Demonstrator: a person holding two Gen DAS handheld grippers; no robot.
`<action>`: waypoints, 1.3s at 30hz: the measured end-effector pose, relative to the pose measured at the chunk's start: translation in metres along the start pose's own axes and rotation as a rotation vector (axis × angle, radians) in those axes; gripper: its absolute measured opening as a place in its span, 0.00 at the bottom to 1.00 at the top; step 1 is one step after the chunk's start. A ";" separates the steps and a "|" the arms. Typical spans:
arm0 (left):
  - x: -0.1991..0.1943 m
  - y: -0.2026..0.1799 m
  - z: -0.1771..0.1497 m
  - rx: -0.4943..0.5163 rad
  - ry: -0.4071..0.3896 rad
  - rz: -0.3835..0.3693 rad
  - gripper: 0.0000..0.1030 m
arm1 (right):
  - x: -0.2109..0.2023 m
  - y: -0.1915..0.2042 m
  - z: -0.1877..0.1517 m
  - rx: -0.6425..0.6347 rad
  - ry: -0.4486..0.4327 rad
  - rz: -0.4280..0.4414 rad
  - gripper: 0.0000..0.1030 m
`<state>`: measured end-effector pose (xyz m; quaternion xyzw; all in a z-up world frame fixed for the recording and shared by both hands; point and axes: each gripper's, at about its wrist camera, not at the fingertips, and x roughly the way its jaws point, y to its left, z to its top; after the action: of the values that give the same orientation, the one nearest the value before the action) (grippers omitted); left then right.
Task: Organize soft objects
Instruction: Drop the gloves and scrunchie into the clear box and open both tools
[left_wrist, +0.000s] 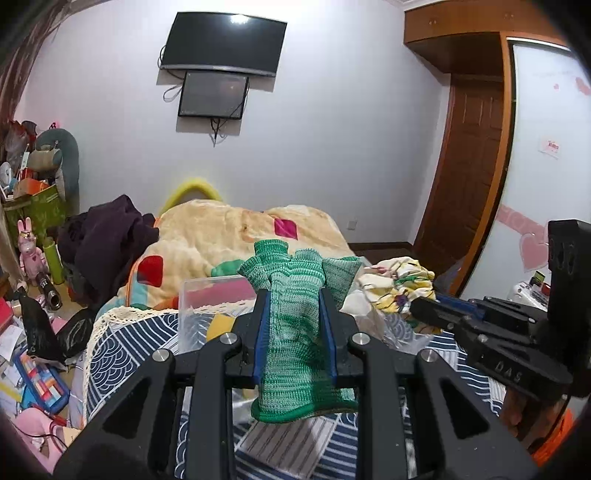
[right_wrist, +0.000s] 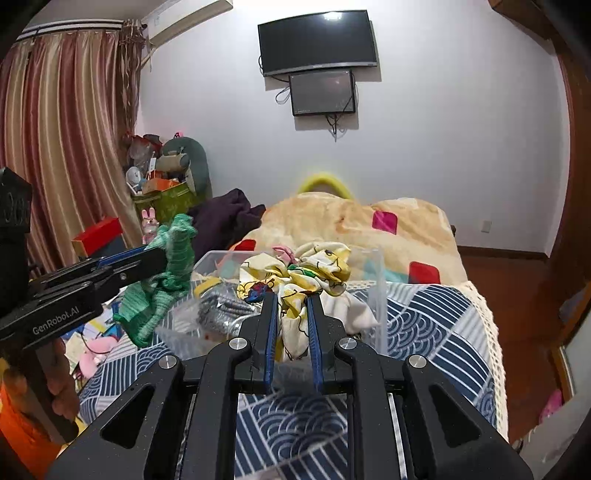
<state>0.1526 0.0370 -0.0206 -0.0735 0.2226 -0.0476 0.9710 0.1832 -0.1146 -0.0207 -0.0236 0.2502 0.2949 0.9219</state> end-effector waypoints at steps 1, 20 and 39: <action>0.006 0.000 0.001 -0.002 0.008 0.002 0.24 | 0.005 0.002 0.000 -0.003 0.010 0.002 0.14; 0.083 0.005 -0.024 -0.002 0.195 0.015 0.53 | 0.049 0.001 -0.019 -0.060 0.187 0.006 0.34; -0.033 -0.007 -0.004 0.004 -0.004 -0.012 0.65 | -0.041 0.002 0.001 -0.049 -0.004 -0.029 0.45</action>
<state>0.1207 0.0332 -0.0094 -0.0731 0.2203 -0.0538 0.9712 0.1539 -0.1345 -0.0007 -0.0493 0.2405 0.2874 0.9258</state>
